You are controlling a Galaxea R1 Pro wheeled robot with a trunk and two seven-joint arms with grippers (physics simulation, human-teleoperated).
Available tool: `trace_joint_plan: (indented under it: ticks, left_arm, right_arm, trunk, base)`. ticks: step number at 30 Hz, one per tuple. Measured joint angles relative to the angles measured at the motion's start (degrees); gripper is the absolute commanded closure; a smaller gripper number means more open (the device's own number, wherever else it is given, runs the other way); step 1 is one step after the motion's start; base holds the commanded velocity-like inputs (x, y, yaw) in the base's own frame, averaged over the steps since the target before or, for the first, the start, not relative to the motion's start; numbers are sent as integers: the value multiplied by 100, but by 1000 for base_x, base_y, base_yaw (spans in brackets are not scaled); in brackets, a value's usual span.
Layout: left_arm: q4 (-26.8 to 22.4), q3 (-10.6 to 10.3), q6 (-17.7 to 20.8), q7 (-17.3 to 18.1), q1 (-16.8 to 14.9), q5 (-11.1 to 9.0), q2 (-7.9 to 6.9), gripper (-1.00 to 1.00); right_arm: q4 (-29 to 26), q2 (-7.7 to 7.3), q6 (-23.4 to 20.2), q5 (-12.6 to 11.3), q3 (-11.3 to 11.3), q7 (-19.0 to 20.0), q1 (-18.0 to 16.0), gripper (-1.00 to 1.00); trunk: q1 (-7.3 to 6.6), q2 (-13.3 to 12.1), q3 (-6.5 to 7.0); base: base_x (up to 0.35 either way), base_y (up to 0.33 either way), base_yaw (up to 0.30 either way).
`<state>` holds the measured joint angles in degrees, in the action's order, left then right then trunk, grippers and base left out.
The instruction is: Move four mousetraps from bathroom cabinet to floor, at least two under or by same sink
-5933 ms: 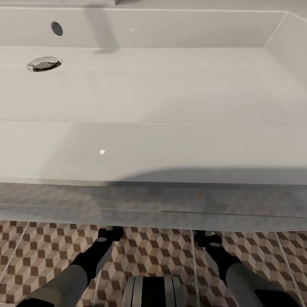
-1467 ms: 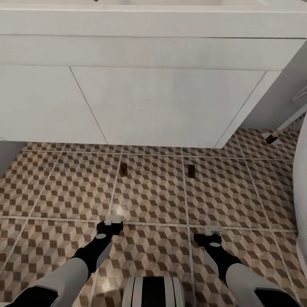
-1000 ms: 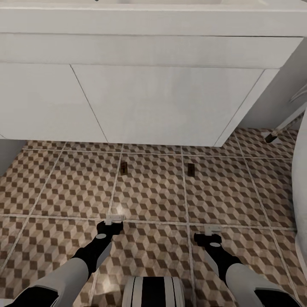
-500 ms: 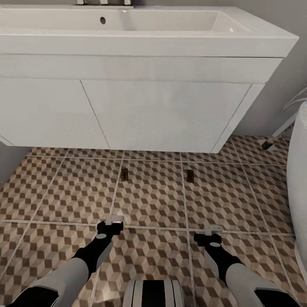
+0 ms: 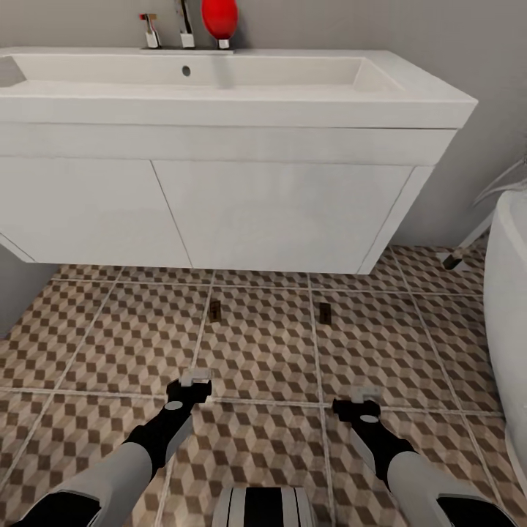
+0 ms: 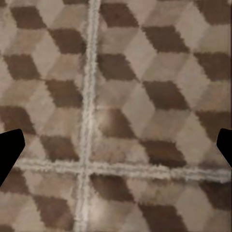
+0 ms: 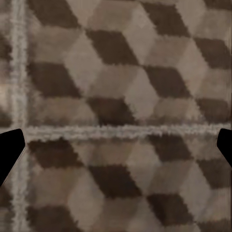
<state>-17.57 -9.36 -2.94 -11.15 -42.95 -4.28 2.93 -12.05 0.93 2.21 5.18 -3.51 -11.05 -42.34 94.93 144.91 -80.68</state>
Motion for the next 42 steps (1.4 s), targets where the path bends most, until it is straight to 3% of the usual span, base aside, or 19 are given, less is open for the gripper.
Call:
trace_joint_plan:
  ticks: [42]
  left_arm:
    - [81, -8, -9, 16, 0, -31, -28, -100]
  right_arm:
    - [26, -11, 0, -2, 19, -5, 0, -100]
  trunk:
    - [-108, -56, 931]
  base:
    - [0, 0, 0]
